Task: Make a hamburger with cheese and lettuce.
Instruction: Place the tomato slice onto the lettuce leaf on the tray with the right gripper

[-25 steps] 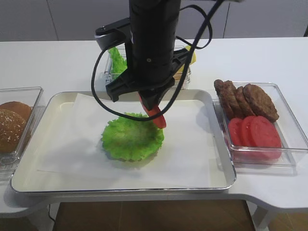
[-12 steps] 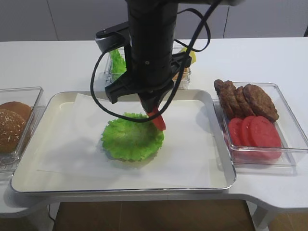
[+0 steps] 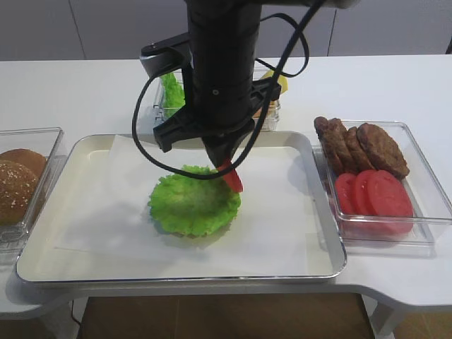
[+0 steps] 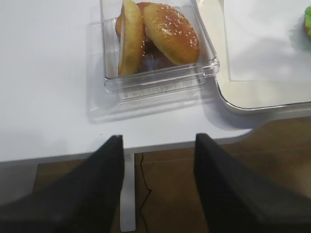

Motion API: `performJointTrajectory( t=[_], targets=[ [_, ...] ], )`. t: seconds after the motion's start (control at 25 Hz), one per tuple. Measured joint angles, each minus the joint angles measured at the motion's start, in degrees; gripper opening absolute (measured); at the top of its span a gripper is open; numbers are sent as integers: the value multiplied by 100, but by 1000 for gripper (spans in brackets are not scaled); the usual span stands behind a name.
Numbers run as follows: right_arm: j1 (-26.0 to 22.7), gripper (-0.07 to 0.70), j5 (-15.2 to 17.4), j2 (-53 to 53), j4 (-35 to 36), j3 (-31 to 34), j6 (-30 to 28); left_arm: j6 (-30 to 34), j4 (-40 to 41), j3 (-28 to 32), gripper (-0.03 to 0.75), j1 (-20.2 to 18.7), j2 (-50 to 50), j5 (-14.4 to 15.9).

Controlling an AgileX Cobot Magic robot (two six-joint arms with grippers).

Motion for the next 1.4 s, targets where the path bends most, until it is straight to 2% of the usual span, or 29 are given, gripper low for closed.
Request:
performJointTrajectory(
  t=[1.4],
  targets=[
    [0, 104, 12, 0, 60, 0, -5, 0, 0, 0, 353, 0, 0, 0]
  ],
)
